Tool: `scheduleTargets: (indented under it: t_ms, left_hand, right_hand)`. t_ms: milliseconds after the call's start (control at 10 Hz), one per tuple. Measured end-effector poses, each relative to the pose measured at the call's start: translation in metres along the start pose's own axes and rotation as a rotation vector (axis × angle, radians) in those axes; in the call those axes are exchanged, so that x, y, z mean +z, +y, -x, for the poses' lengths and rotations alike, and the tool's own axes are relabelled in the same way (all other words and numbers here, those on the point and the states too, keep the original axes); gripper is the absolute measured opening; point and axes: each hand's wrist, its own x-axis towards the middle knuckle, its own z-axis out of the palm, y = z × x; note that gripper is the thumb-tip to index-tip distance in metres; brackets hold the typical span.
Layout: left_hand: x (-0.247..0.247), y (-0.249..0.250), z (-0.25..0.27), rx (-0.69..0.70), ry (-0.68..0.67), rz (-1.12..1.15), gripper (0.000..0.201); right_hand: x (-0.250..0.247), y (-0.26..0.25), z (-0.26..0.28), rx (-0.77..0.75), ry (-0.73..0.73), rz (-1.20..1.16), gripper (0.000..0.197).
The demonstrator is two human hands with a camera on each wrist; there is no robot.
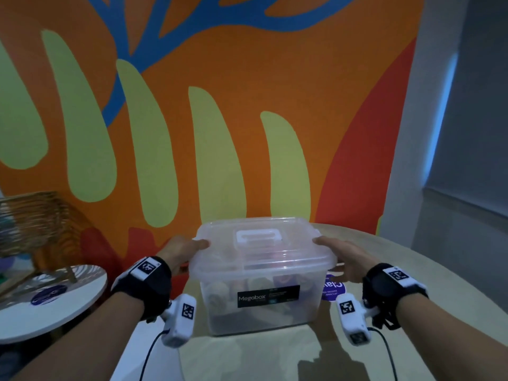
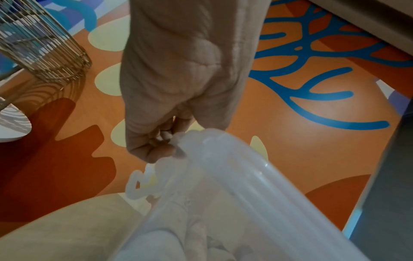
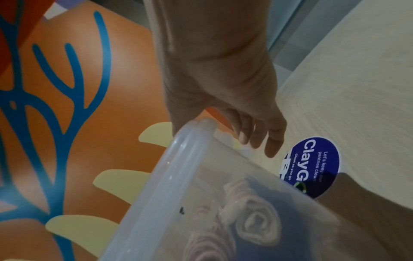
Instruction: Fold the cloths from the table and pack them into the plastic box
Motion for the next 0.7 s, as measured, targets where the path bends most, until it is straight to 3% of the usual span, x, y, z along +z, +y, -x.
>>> scheduleTargets:
  t_ms: [300,500,600,700]
  left_hand:
    - [0.010,0.004,-0.003,0.013,0.075,0.057,0.045]
    - [0.012,0.010,-0.009,0.006,0.048,-0.009,0.046]
    - [0.011,0.020,-0.006,0.043,0.058,-0.214,0.051]
    - [0.010,0.051,0.010,0.151,0.099,-0.448,0.051]
  right_hand:
    - [-0.002,0.005,0.001,-0.015,0.035,0.040,0.063]
    - [-0.009,0.005,-0.007,0.018,-0.030,0.091,0.062]
    - [-0.008,-0.001,-0.006,-0.005,0.021,0.184,0.070]
    - [-0.010,-0.023,0.007,-0.133,0.165,0.377,0.087]
